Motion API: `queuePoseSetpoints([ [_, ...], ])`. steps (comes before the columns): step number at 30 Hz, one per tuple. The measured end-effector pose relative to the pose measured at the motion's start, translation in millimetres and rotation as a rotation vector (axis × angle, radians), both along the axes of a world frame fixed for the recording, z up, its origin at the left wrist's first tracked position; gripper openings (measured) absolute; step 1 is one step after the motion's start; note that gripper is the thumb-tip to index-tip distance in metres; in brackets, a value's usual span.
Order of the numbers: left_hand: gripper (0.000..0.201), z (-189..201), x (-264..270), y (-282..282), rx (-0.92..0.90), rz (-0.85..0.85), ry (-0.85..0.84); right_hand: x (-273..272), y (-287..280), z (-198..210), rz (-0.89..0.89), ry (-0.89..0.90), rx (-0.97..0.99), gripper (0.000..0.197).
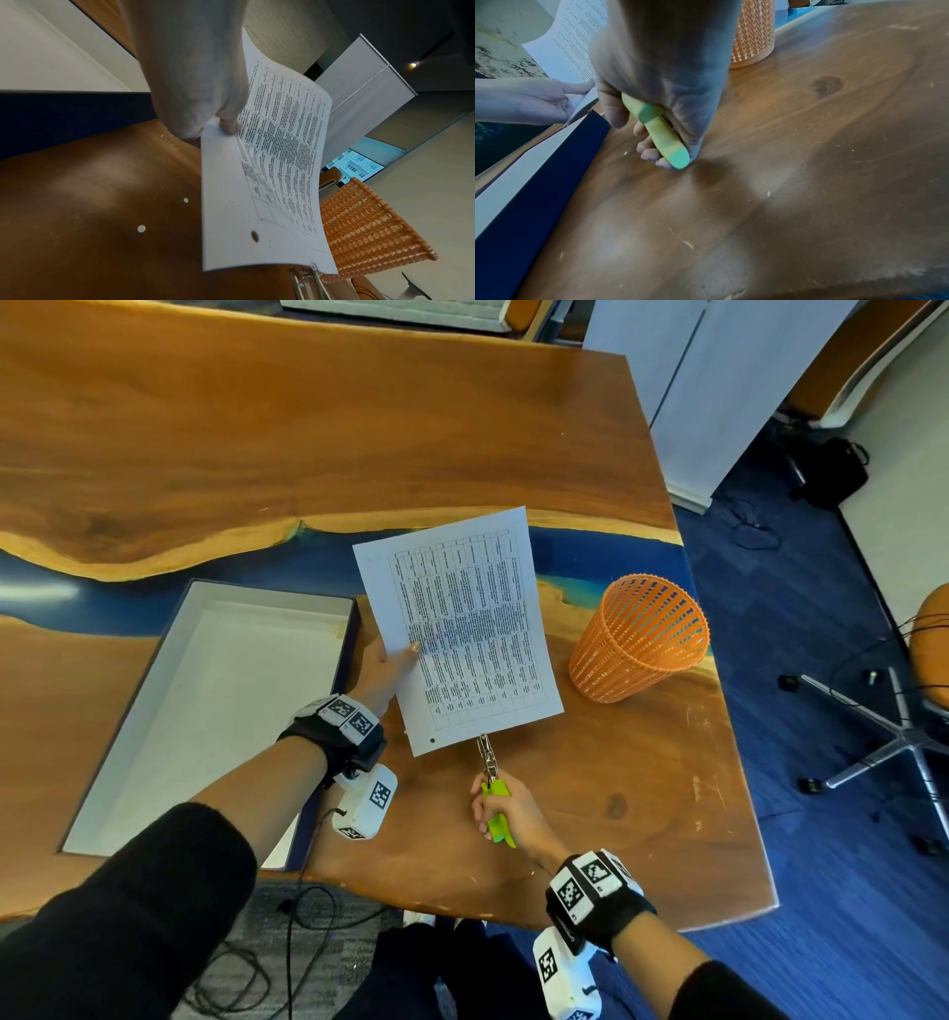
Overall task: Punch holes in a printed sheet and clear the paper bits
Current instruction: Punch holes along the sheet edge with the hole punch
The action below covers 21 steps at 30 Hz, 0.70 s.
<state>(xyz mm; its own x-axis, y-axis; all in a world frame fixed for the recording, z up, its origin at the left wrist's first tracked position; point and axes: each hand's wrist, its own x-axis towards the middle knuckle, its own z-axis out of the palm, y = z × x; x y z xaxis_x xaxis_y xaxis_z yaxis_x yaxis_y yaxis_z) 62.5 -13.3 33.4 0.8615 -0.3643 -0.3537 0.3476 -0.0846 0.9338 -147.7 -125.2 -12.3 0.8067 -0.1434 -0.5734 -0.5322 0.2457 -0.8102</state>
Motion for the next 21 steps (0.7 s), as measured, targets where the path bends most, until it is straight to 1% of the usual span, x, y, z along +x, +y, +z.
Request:
queuePoseSetpoints([
  [7,0.044,0.7,0.2,0.3,-0.004,-0.015,0.000,1.5,-1.3,-1.0,0.003,0.021,-0.006,0.029],
  [12,0.039,3.0,-0.9,1.1,-0.020,-0.005,-0.009,0.7,-1.4,0.1,-0.011,0.014,0.032,0.030],
  [17,0.042,3.9,1.6,4.4,-0.012,0.007,-0.035,0.2,-2.3,-0.1,-0.016,-0.012,0.031,0.029],
  [21,0.042,4.3,0.5,3.1,-0.010,0.008,-0.015,2.2,-1.4,1.8,-0.013,-0.010,0.028,0.029],
])
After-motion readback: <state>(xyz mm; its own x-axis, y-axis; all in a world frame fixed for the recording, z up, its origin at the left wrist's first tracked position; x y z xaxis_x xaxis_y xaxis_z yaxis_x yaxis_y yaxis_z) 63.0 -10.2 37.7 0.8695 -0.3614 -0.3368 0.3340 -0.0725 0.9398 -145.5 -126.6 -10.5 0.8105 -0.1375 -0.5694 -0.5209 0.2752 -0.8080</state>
